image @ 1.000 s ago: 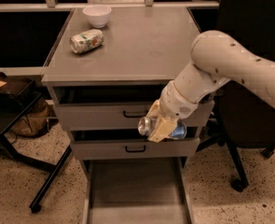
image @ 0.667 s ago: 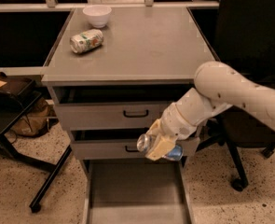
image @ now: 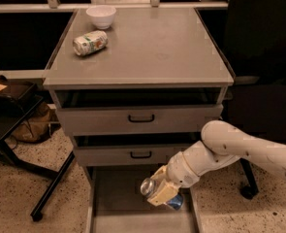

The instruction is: Place redbull can into bottom drawer

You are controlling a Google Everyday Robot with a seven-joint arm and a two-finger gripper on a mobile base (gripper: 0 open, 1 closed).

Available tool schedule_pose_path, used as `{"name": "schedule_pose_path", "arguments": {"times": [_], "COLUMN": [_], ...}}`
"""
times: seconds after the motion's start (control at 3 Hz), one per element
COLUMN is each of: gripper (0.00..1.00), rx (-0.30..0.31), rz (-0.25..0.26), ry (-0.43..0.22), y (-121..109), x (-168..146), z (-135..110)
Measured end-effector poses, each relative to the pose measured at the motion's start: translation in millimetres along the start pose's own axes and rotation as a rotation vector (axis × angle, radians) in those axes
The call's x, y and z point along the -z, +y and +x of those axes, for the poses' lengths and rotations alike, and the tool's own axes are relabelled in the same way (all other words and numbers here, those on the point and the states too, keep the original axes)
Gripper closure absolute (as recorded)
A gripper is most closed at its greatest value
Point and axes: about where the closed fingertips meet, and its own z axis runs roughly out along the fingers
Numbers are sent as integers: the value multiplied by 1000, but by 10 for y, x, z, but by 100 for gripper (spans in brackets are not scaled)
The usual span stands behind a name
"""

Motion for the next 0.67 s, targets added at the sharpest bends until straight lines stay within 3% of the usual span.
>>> {"name": "schedule_pose_path", "arguments": {"times": [0.33, 0.67], "gripper": [100, 100], "rx": [-6, -6], "rz": [-52, -52], "ry": [-37, -37], "y": [36, 36], "x": [-338, -339], "z": [191, 191]}}
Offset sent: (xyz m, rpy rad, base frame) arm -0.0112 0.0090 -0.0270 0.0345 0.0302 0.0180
